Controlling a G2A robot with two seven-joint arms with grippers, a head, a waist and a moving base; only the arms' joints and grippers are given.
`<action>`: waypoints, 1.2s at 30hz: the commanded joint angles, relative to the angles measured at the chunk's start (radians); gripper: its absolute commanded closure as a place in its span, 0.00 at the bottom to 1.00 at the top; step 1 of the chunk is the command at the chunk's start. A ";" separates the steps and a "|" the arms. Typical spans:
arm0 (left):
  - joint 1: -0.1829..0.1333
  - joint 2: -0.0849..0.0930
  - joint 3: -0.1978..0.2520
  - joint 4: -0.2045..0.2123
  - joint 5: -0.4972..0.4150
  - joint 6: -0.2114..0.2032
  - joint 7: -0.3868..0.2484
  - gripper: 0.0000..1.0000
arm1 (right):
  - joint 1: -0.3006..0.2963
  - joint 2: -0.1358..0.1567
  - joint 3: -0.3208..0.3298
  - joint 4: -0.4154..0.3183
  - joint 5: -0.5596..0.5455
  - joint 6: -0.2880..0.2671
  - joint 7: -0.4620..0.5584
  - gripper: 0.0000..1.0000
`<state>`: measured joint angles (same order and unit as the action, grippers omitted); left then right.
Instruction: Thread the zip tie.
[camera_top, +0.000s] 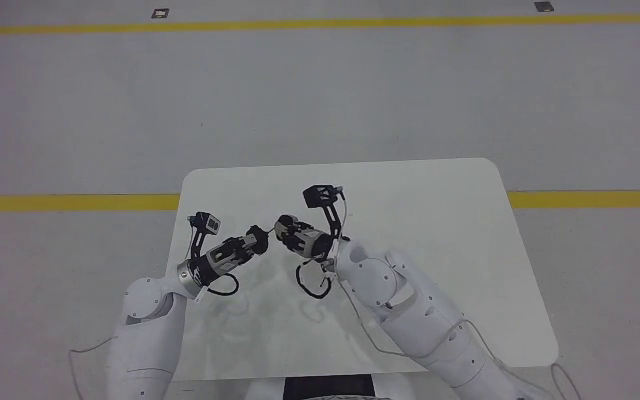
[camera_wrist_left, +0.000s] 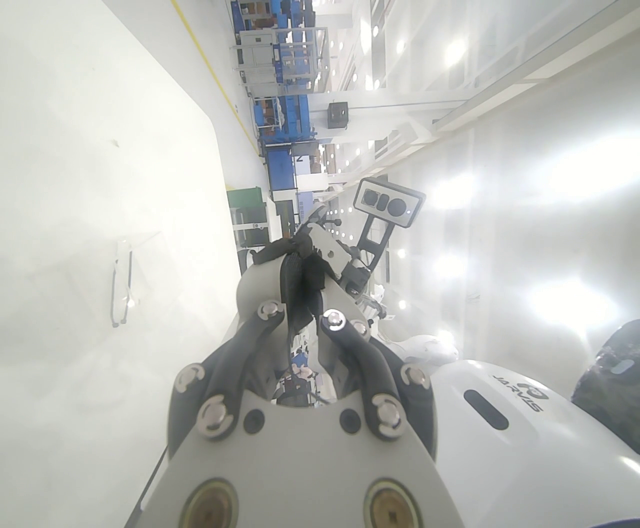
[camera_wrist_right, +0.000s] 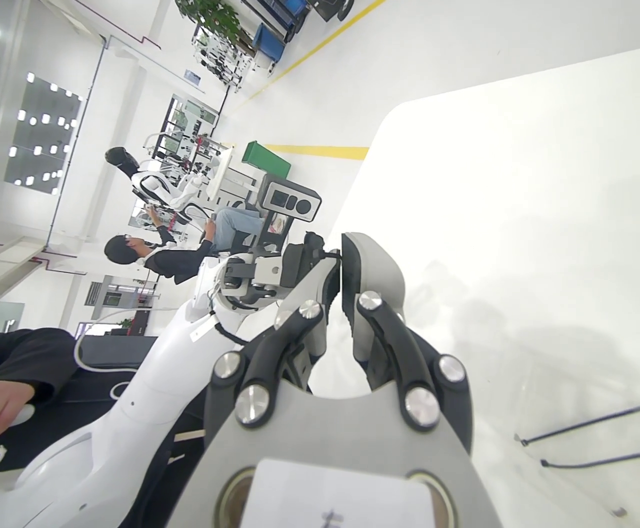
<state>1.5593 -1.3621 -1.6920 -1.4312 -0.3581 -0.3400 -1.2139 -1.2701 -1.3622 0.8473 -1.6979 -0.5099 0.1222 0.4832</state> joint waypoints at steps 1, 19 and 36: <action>0.000 0.000 0.000 0.000 0.000 0.000 0.000 1.00 | -0.007 0.002 0.009 -0.008 -0.003 0.003 -0.002 0.00; -0.001 0.005 0.002 -0.012 -0.053 0.077 0.034 1.00 | -0.150 0.055 0.127 -0.140 -0.214 -0.073 0.013 0.00; -0.013 0.034 -0.027 -0.023 -0.258 0.467 -0.022 1.00 | -0.143 0.057 0.119 -0.130 -0.313 -0.067 -0.023 0.00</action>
<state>1.5452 -1.3282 -1.7215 -1.4612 -0.6096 0.1139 -1.2610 -1.4181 -1.3070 0.9709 -1.8301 -0.7602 0.0613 0.4649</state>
